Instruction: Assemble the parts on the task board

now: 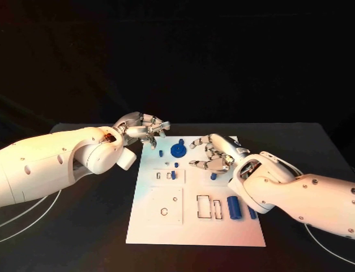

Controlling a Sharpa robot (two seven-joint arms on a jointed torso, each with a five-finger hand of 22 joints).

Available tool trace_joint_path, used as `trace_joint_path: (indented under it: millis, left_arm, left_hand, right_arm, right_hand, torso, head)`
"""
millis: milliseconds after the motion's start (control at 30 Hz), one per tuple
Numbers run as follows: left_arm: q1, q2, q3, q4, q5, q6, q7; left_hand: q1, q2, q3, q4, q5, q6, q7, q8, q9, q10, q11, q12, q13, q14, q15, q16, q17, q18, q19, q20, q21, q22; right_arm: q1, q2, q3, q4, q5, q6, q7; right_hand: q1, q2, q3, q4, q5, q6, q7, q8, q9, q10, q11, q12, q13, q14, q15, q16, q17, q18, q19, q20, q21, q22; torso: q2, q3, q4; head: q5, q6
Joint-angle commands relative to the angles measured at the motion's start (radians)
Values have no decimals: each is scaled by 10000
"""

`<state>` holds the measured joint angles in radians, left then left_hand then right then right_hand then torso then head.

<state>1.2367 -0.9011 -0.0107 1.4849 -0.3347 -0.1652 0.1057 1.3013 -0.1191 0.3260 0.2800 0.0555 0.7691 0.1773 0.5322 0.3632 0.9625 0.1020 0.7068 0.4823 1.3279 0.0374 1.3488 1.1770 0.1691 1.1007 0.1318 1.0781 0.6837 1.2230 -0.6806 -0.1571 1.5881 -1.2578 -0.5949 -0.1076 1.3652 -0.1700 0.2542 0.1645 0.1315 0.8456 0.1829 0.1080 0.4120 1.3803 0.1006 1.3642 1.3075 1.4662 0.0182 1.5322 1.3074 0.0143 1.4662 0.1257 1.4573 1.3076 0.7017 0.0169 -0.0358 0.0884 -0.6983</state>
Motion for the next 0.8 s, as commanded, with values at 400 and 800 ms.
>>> trace_joint_path:
  millis: [400,800]
  left_arm:
    - [137,416,10,-170,-4880,2907,-5323]
    - [335,1444,-115,-774,-6386,3903,-6124]
  left_hand:
    - [-826,328,94,117,-8,162,-499,1330,776,1002,-506,3590,2860,2296,-524,2036,3589,-987,3090,-498,3382,5325]
    - [-1935,361,-542,132,-14,214,-692,1929,1426,1603,-668,4432,3996,2422,-665,2209,3917,-1039,3183,-600,3546,5627]
  right_arm:
    - [708,-1484,40,561,2778,201,818]
    - [793,-1603,43,446,2889,385,659]
  right_hand:
    - [80,-8,83,43,142,103,-3,55,-1,-70,-28,-25,646,818,55,-28,1734,164,282,46,-3,1970]
    - [83,-3,91,47,159,108,-5,61,-2,-80,-29,-36,636,817,53,-31,1728,165,281,45,-6,1969]
  torso:
    - [-321,73,-42]
    - [-321,91,-23]
  head:
    - [182,-209]
    - [262,-297]
